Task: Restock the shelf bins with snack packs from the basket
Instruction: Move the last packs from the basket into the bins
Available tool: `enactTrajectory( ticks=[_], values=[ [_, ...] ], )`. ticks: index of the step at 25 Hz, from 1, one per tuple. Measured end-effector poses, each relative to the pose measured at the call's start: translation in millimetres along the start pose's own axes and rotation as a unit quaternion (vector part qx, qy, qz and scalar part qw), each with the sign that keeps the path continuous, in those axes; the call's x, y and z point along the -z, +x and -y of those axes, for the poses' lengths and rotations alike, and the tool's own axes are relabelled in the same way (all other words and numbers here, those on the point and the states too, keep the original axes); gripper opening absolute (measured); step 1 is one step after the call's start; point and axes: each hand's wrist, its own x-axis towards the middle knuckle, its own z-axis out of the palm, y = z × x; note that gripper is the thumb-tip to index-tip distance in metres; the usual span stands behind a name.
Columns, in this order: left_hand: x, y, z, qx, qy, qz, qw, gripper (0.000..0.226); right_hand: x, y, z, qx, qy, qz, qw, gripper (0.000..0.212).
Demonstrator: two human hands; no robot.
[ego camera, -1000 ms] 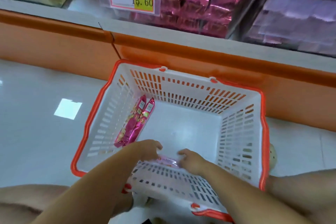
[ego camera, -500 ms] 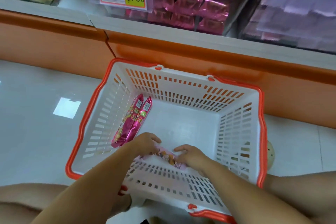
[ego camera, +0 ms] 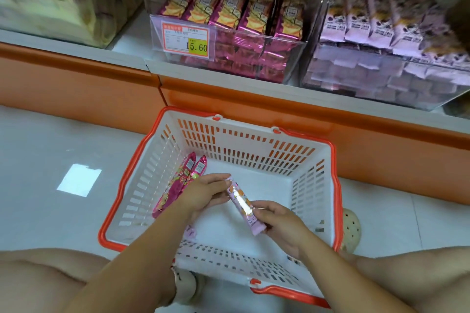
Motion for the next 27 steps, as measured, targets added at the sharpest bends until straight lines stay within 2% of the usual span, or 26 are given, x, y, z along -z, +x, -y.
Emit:
enactTrajectory(
  ticks=[2, 6, 10, 12, 13, 15, 18, 20, 22, 24, 27],
  values=[
    [-8, -7, -6, -0.018, -0.003, -0.006, 1.000, 0.017, -1, -8, 5, 0.011, 0.013, 0.004, 1.000, 0.020],
    [-18, -14, -15, -0.051, 0.005, -0.004, 0.999, 0.021, -2, -18, 10, 0.032, 0.015, -0.004, 0.999, 0.021],
    [-34, -23, -33, -0.105, 0.072, -0.016, 0.992, 0.027, -4, -34, 23, 0.064, 0.019, -0.024, 0.997, 0.028],
    [-51, -32, -54, -0.154, 0.103, -0.035, 0.982, 0.027, -6, -50, 36, 0.112, -0.029, -0.043, 0.992, 0.037],
    [-62, -37, -68, -0.185, 0.121, -0.052, 0.974, 0.027, -8, -59, 46, 0.147, -0.093, -0.067, 0.982, 0.043],
    [-88, -53, -101, -0.260, 0.138, -0.079, 0.953, 0.024, -12, -79, 72, 0.242, -0.200, -0.144, 0.939, 0.046],
    [-128, -85, -158, -0.393, 0.118, -0.065, 0.910, 0.026, -6, -115, 126, 0.433, -0.217, -0.242, 0.841, 0.034],
    [-147, -100, -193, -0.490, 0.154, -0.074, 0.855, 0.034, 5, -137, 166, 0.503, -0.209, -0.311, 0.779, 0.032],
    [-159, -100, -221, -0.556, 0.263, -0.139, 0.776, 0.041, 23, -147, 201, 0.535, -0.191, -0.382, 0.729, 0.031],
    [-165, -88, -238, -0.563, 0.361, -0.196, 0.717, 0.049, 38, -145, 231, 0.551, -0.165, -0.433, 0.694, 0.031],
    [-169, -65, -244, -0.519, 0.410, -0.211, 0.720, 0.055, 54, -128, 264, 0.552, -0.187, -0.490, 0.648, 0.025]
  ],
)
